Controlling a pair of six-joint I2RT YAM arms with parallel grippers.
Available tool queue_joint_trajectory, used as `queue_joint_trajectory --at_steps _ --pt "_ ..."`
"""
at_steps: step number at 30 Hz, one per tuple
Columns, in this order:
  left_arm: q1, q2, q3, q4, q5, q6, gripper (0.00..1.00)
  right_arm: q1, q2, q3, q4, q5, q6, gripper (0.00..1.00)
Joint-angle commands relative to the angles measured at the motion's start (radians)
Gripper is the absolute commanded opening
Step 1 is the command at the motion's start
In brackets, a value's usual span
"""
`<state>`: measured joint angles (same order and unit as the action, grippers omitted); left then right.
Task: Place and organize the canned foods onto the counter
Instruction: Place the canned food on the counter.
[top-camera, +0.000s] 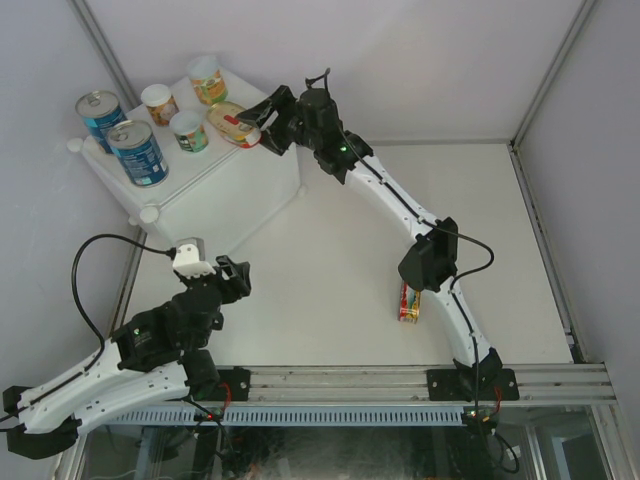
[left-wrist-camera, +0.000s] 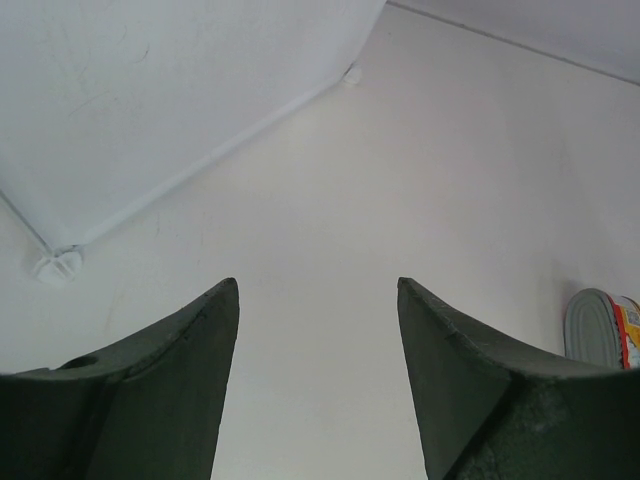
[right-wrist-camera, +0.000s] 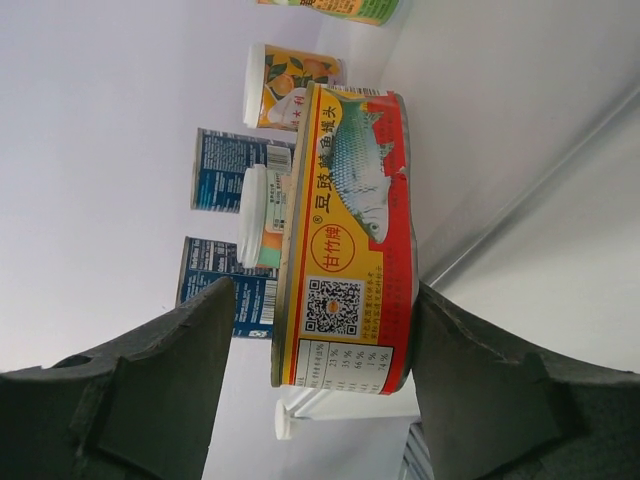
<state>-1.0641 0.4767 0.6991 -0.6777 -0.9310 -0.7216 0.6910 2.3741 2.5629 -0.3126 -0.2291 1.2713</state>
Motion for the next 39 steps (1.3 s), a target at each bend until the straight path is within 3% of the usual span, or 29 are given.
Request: queue_joint_trajectory --at_steps 1,28,39 --pt "-0.004 -0.015 0.001 0.016 0.006 0.024 0.69 0.01 -0.101 0.031 0.007 0.035 -0.055 0.67" --pt "-0.004 -0.038 0.012 -0.012 0.009 0.005 0.69 0.021 -0.135 -0.003 -0.157 0.078 -0.212 0.73" --pt "-0.003 -0.032 0.043 -0.048 -0.003 0.011 0.69 0.028 -0.221 -0.126 -0.111 0.102 -0.243 0.74"
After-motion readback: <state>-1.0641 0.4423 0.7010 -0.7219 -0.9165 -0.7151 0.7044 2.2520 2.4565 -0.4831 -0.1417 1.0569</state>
